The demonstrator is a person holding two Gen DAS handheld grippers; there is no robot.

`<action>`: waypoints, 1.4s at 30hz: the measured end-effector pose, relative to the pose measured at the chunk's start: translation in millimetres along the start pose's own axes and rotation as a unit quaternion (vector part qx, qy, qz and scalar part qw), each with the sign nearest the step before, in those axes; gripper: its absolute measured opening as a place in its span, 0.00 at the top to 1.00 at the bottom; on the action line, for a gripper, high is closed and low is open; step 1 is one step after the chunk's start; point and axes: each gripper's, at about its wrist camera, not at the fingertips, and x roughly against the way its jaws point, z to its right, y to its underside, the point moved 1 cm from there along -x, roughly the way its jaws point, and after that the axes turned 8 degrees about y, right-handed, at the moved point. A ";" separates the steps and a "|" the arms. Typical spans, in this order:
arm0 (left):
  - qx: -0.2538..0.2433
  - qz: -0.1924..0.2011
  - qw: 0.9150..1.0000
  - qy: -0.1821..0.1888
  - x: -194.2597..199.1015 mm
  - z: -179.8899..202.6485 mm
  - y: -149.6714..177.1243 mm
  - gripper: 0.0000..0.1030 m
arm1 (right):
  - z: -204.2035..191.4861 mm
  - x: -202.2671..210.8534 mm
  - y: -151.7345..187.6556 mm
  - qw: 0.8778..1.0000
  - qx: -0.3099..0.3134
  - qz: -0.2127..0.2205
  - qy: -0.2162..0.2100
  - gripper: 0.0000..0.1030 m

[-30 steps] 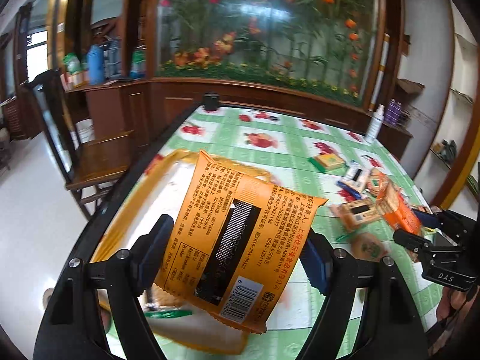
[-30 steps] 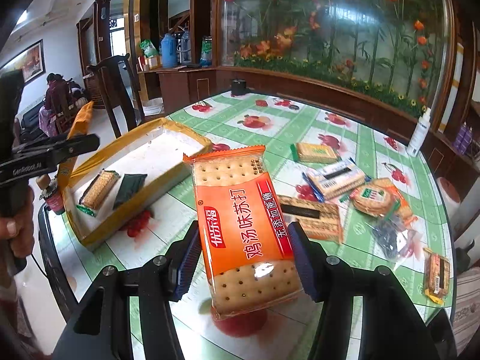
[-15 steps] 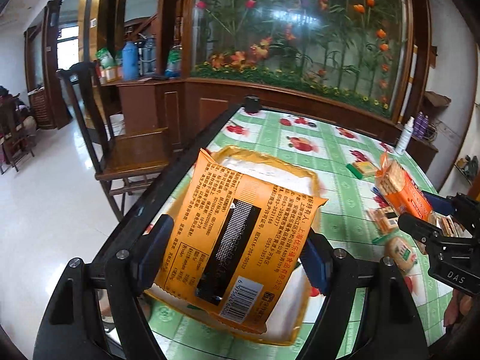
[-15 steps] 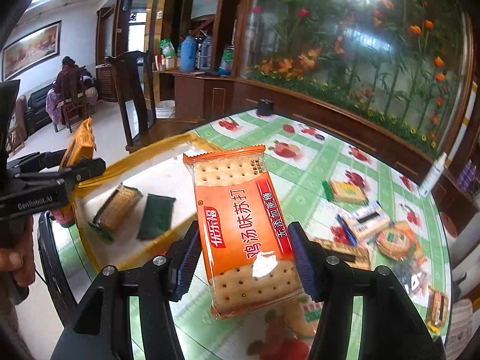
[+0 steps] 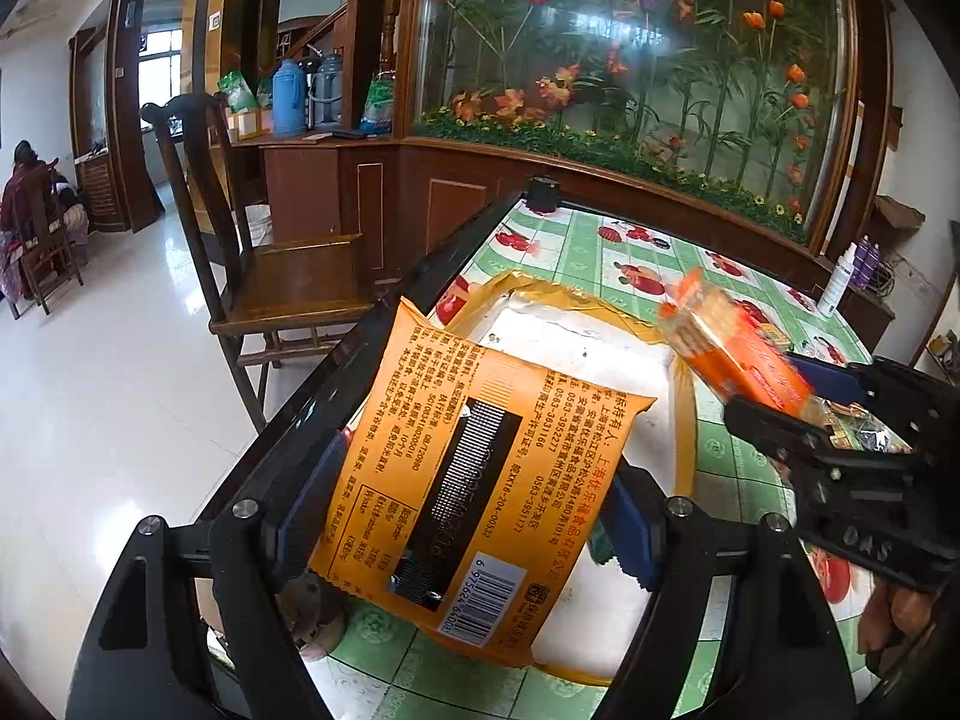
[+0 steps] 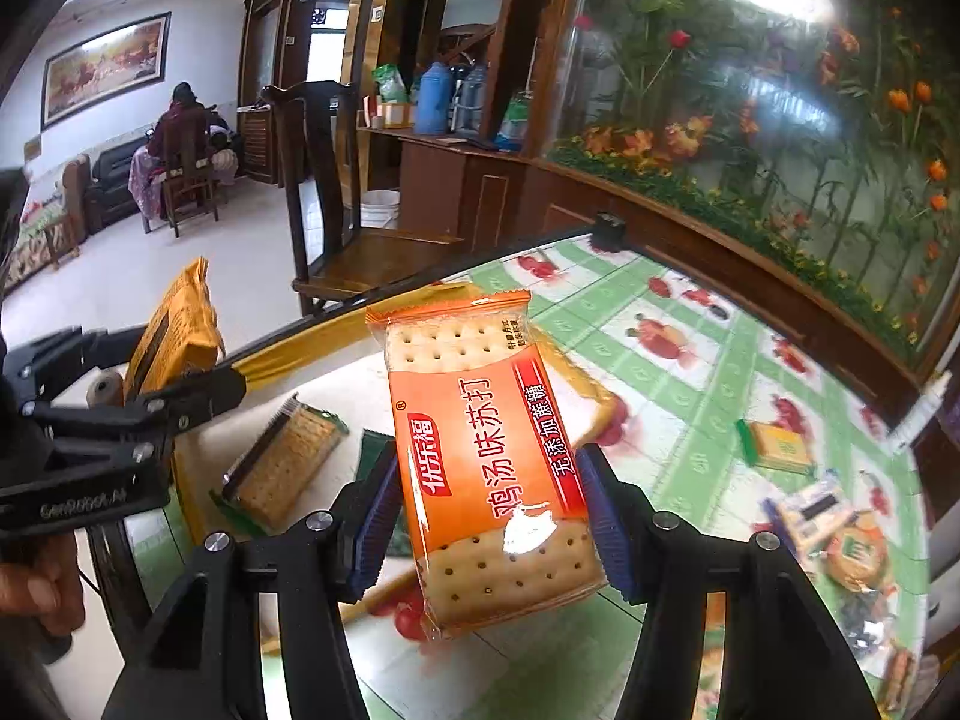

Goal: Organize snacks
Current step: 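Carry both held packs over the white tray, then open both grippers to release the packs into the tray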

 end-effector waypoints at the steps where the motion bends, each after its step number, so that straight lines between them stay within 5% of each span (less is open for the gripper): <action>1: 0.002 -0.002 1.000 0.000 -1.6 -1.3 0.2 0.23 | 0.4 -3.9 -1.8 1.000 -0.006 -0.002 -0.009 0.43; 10: 0.008 -0.011 1.000 -0.021 -13.7 -4.8 -3.7 0.23 | -8.7 -64.4 -32.7 0.995 -0.055 -0.029 -0.083 0.43; 26: 0.002 -0.038 0.998 -0.053 -36.4 -5.4 3.1 0.23 | -12.9 -124.8 -27.3 0.989 -0.075 -0.086 -0.096 0.43; 42: -0.008 -0.035 0.999 -0.037 -29.2 11.9 -1.7 0.23 | 13.0 -110.7 -11.8 0.985 -0.111 -0.085 -0.099 0.41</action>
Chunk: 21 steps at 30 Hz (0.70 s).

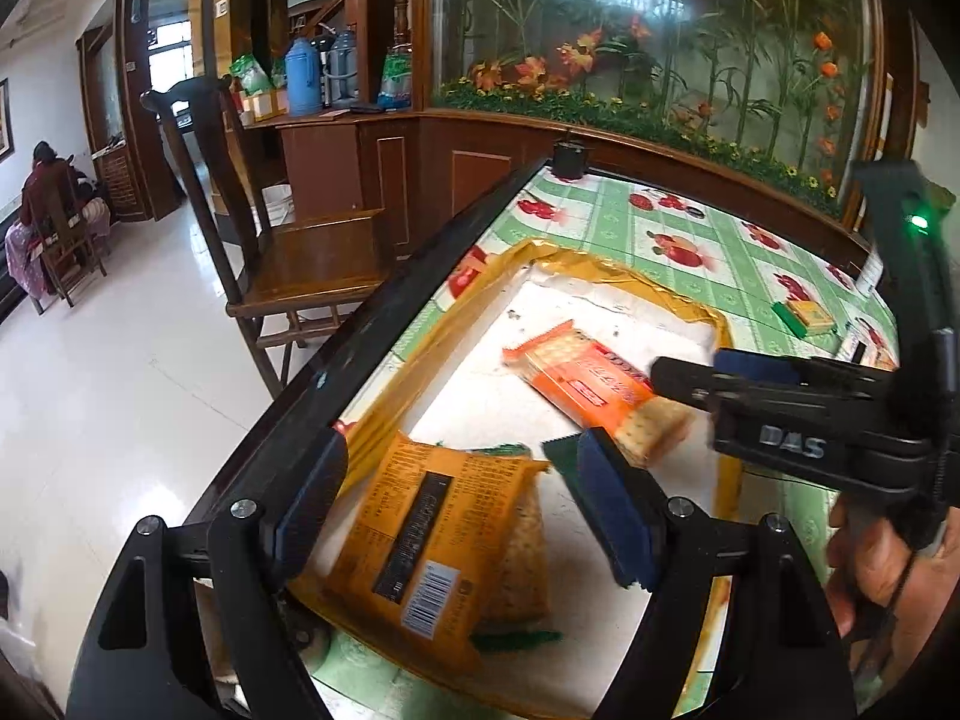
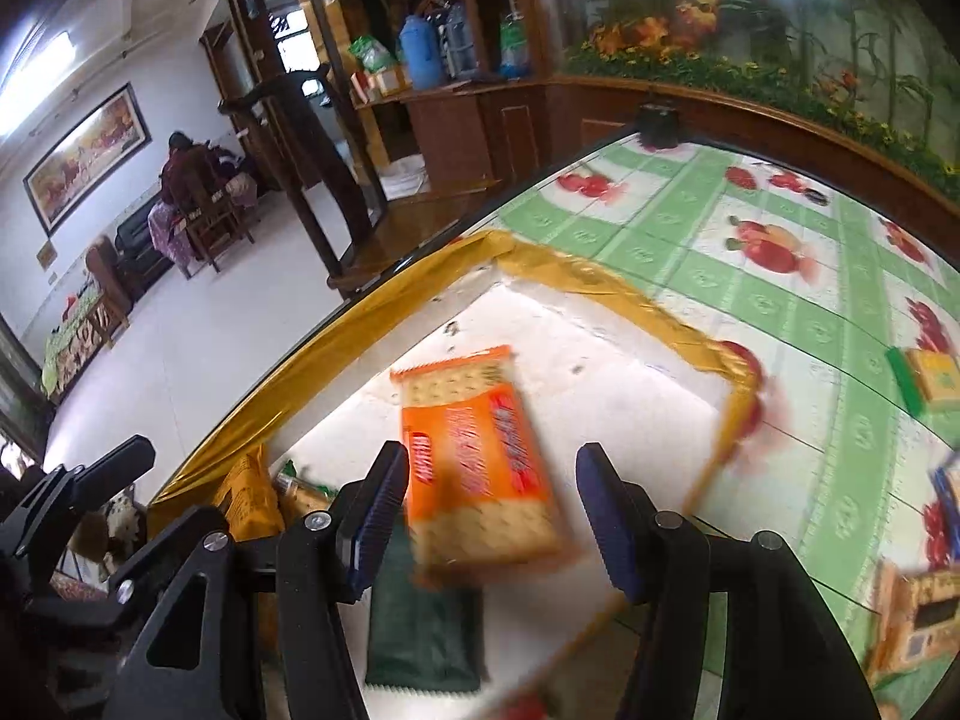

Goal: Organize snacks
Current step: 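Open both grippers to release the packs into the tray, then grasp the round cracker pack with the right gripper while the left grasps the brown cracker pack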

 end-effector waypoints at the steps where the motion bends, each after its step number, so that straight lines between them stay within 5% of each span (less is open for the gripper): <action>1: -0.003 0.001 1.000 0.004 1.1 3.7 0.1 0.23 | 3.9 5.1 2.0 1.000 -0.003 0.003 0.003 0.39; 12: -0.055 -0.005 0.997 0.061 5.7 73.2 6.7 0.22 | 98.1 72.2 70.9 0.995 -0.068 0.009 0.068 0.21; 21: -0.086 -0.020 0.992 0.090 8.2 113.9 16.2 0.23 | 154.4 103.2 123.8 0.988 -0.117 -0.002 0.104 0.16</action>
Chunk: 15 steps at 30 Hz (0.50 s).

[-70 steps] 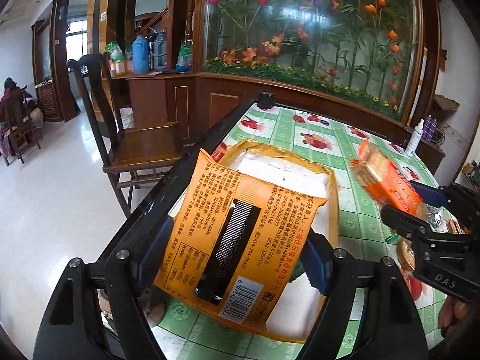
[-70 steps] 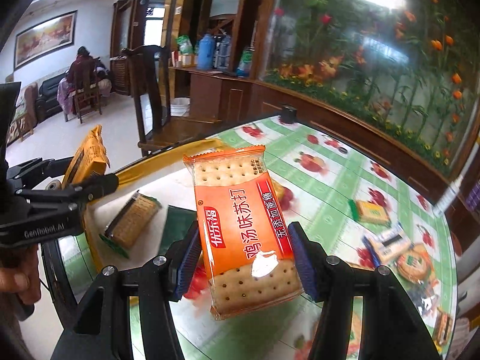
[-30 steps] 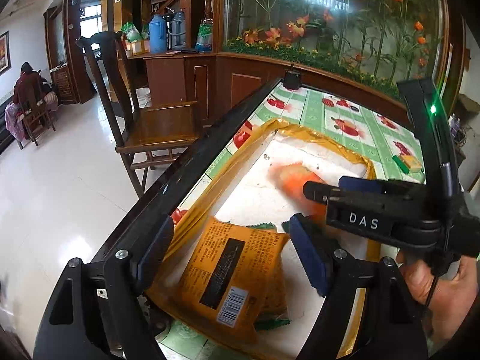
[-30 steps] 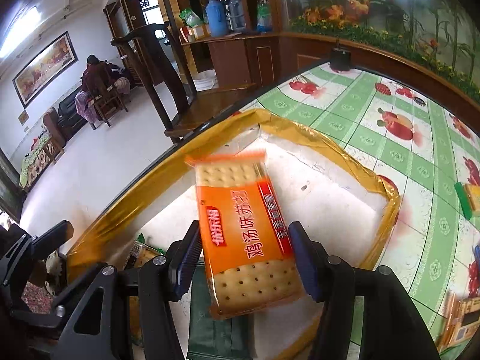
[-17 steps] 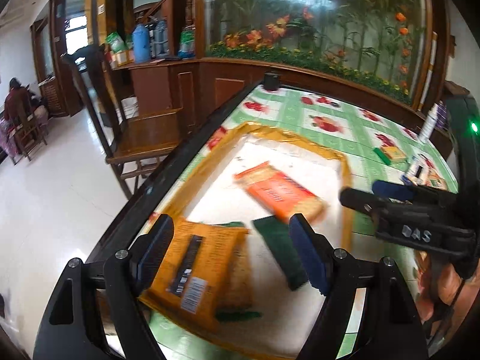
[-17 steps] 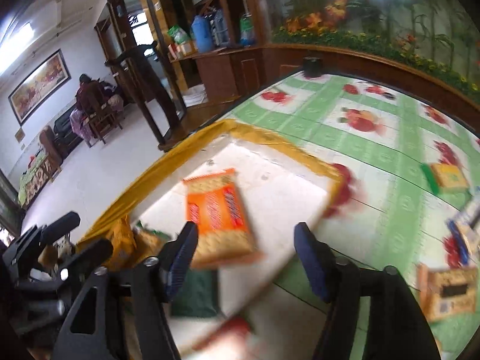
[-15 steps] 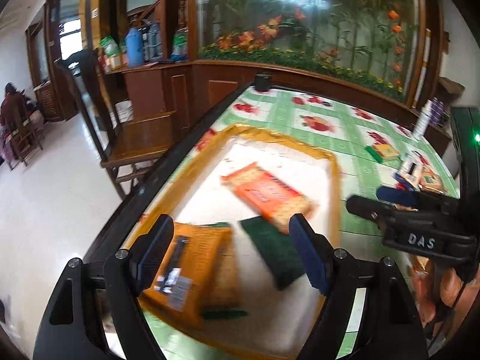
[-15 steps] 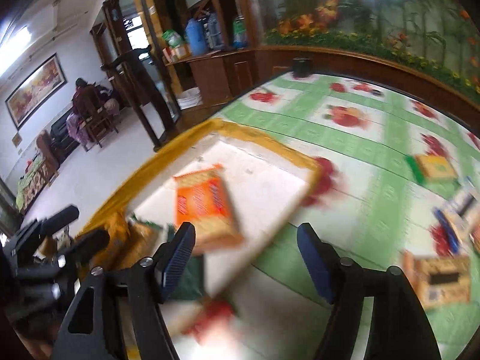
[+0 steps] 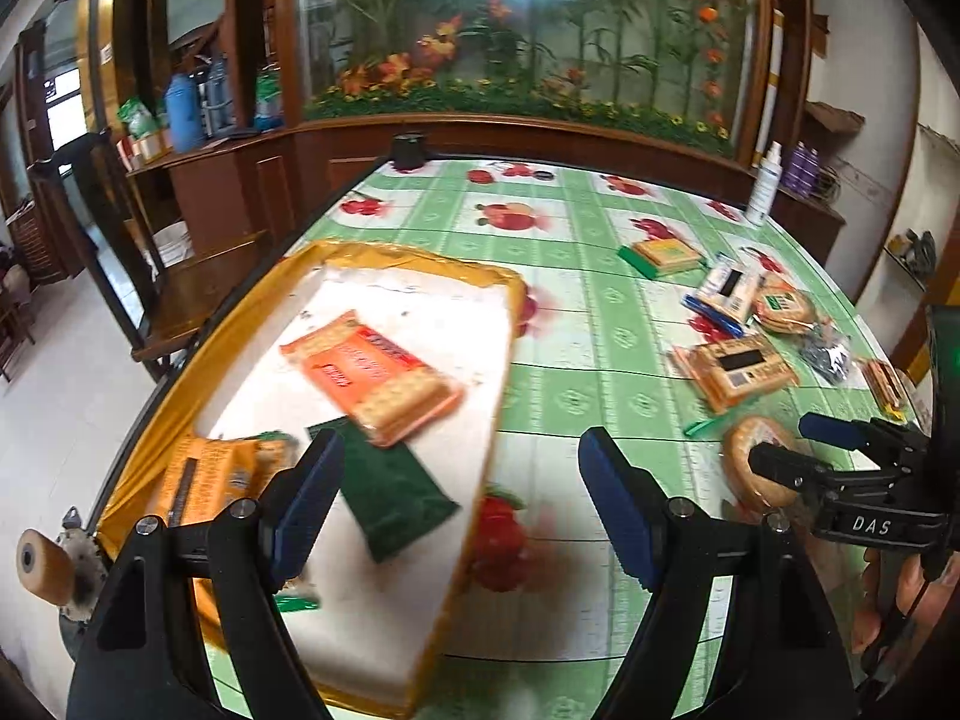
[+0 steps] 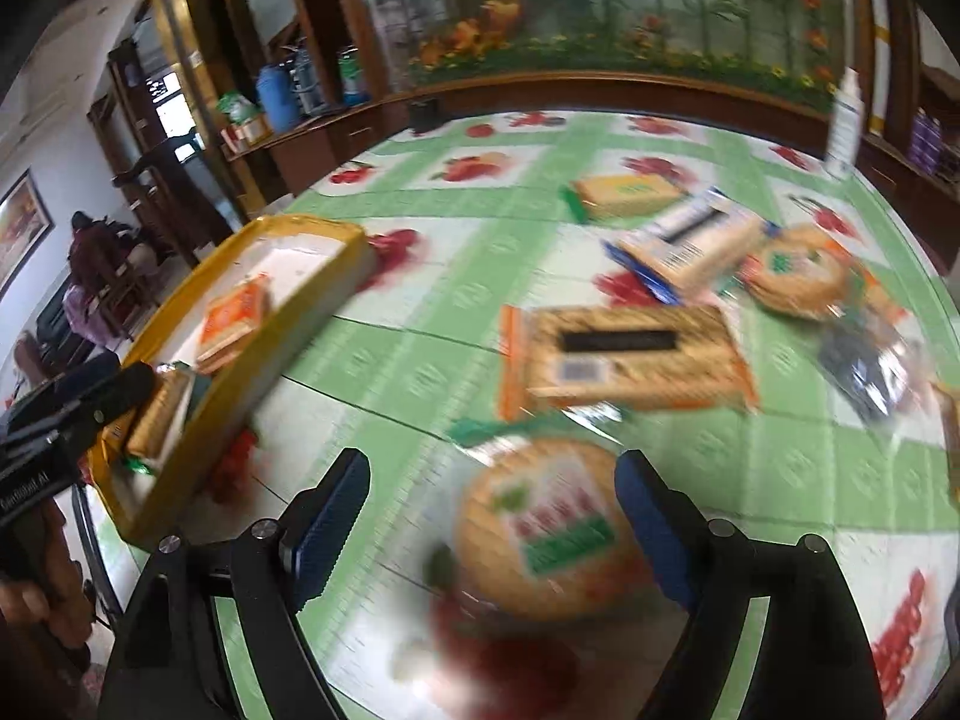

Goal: Organize snacks
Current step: 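Grasp the round cracker pack with the right gripper while the left grasps the brown cracker pack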

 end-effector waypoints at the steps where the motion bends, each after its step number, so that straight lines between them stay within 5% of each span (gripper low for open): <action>1: -0.002 -0.002 1.000 0.005 -0.6 3.3 -0.2 0.23 | 5.3 0.6 3.8 1.000 -0.002 -0.003 0.002 0.16; 11: -0.006 -0.022 0.999 0.030 -12.7 19.2 -2.9 0.23 | 18.9 -11.5 15.0 0.998 0.055 -0.023 0.012 0.11; 15: -0.011 -0.035 0.999 0.038 -25.2 25.2 -11.7 0.23 | 15.3 -20.8 9.7 0.996 0.072 -0.042 -0.012 0.01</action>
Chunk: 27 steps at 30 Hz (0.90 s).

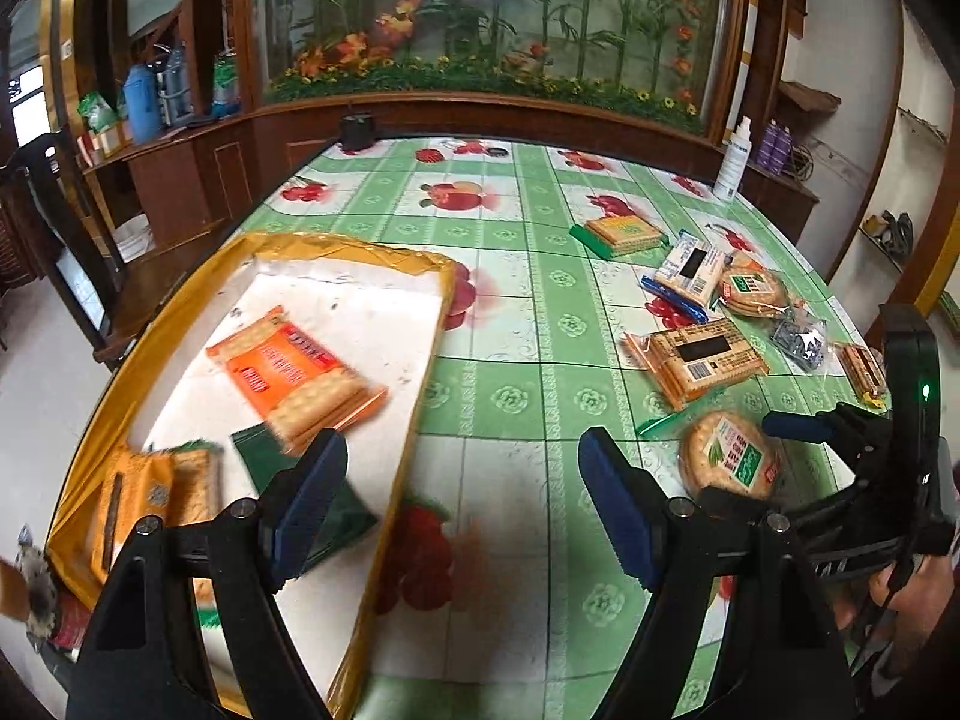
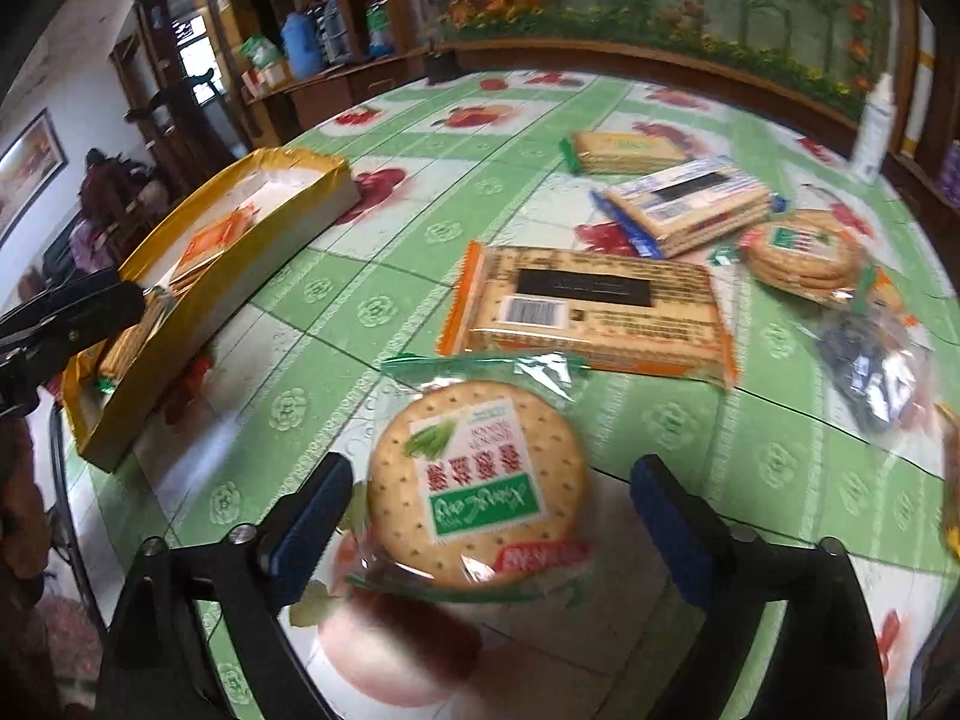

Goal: Organize snacks
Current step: 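Grasp the round cracker pack with the right gripper while the left grasps the brown cracker pack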

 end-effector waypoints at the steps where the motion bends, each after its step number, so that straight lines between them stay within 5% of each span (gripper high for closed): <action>1: -0.004 -0.003 1.000 0.002 -3.9 2.0 -4.2 0.23 | -3.1 -2.4 -1.6 1.000 0.010 -0.004 -0.001 0.01; 8: -0.078 -0.034 0.996 0.032 -34.5 32.5 -27.0 0.23 | -24.2 -15.1 3.0 0.998 0.062 -0.020 0.025 0.01; 11: -0.132 -0.050 0.989 0.043 -49.8 54.9 -33.7 0.23 | -13.5 -5.6 5.7 0.998 0.048 -0.008 0.027 0.25; 15: -0.224 -0.070 0.969 0.073 -70.3 93.5 -39.0 0.23 | 15.1 8.2 18.1 1.000 0.010 -0.013 0.021 0.25; 20: -0.347 -0.081 0.930 0.093 -89.2 143.9 -37.8 0.23 | 53.6 36.9 44.2 0.999 -0.045 -0.002 0.015 0.25; 27: -0.398 -0.131 0.902 0.102 -133.5 174.3 -39.2 0.23 | 83.0 58.2 61.7 0.995 -0.094 0.013 0.004 0.25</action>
